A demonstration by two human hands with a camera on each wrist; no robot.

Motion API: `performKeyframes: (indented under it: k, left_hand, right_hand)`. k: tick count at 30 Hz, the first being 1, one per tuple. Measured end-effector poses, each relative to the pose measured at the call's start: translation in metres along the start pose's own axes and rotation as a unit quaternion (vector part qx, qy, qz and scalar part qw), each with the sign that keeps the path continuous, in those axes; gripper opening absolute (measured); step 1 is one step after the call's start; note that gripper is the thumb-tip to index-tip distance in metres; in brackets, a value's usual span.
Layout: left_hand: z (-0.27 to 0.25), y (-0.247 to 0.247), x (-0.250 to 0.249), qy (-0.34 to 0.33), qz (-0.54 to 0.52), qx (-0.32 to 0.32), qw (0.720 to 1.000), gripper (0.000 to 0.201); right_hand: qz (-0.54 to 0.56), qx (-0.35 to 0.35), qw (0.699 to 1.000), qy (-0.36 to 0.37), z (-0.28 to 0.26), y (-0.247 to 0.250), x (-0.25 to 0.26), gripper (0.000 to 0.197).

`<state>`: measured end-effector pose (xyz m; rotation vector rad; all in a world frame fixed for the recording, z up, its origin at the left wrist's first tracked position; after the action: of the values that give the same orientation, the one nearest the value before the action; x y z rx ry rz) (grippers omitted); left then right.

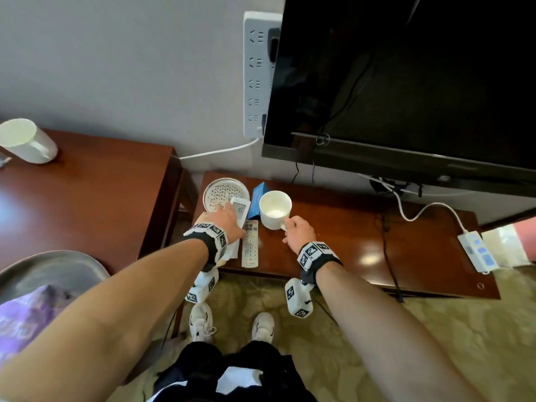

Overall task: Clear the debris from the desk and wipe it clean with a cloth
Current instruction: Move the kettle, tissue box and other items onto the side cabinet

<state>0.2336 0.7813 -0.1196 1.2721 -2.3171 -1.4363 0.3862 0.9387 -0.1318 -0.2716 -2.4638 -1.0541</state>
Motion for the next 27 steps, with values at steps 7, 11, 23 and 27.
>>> performKeyframes:
  k: [7,11,23,27]
  left_hand:
    - [0.009,-0.009,-0.001,0.013,0.017,-0.002,1.0,0.095]
    - [0.012,-0.012,0.003,0.027,0.015,-0.016,0.999,0.09]
    - [0.022,-0.016,-0.02,0.04,-0.044,-0.038,0.998,0.084]
    - [0.022,-0.017,-0.022,0.036,-0.058,-0.038,0.997,0.083]
  right_hand:
    - [0.022,0.014,0.998,-0.055,0.036,-0.007,-0.032,0.03]
    - [0.023,0.028,0.997,-0.069,0.053,-0.017,-0.043,0.027]
    - [0.064,0.037,0.995,-0.073,0.074,-0.007,-0.034,0.029]
    - [0.092,0.033,0.992,-0.083,0.088,-0.006,-0.032,0.024]
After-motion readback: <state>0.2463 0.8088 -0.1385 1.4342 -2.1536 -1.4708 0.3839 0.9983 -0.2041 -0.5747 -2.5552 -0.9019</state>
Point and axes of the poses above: each hand's wrist, its own z-axis towards the middle knuckle, its own y-axis out of the back of the hand, x = y × z, the point moved 10 cm from there along z, towards the middle knuckle, and after that the axes turned 14 degrees about -y, right-handed, at the moved point
